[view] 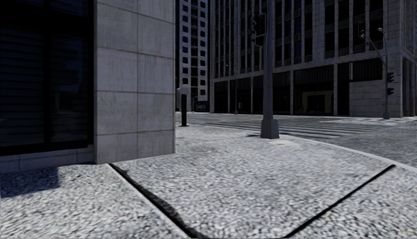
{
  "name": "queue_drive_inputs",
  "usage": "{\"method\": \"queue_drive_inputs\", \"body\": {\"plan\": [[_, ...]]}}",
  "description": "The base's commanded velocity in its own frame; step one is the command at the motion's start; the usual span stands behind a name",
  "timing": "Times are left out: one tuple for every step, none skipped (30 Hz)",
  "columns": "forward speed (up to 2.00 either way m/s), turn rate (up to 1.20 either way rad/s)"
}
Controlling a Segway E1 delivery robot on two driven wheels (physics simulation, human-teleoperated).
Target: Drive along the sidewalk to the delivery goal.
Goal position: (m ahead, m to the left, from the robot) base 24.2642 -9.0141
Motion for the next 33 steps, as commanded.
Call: {"method": "queue_drive_inputs", "body": {"plan": [[1.25, 0.0], [1.25, 0.0], [1.25, 0.0], [1.25, 0.0], [1.25, 0.0], [1.27, 0.0], [1.3, 0.0], [1.34, 0.0], [1.34, 0.0], [1.35, 0.0], [1.35, 0.0], [1.35, 0.0], [1.35, -0.02], [1.35, -0.02], [1.35, -0.52], [1.36, -1.02], [1.36, -1.2], [1.36, -1.2], [1.36, -1.2], [1.36, -1.2], [1.36, -1.2], [1.36, -1.17], [1.36, -0.33], [1.36, -0.1], [1.36, -0.1], [1.36, 0.0], [1.36, 0.0], [1.37, 0.0], [1.37, 0.0], [1.37, 0.0], [1.41, 0.0], [1.45, 0.0], [1.46, 0.0]]}}
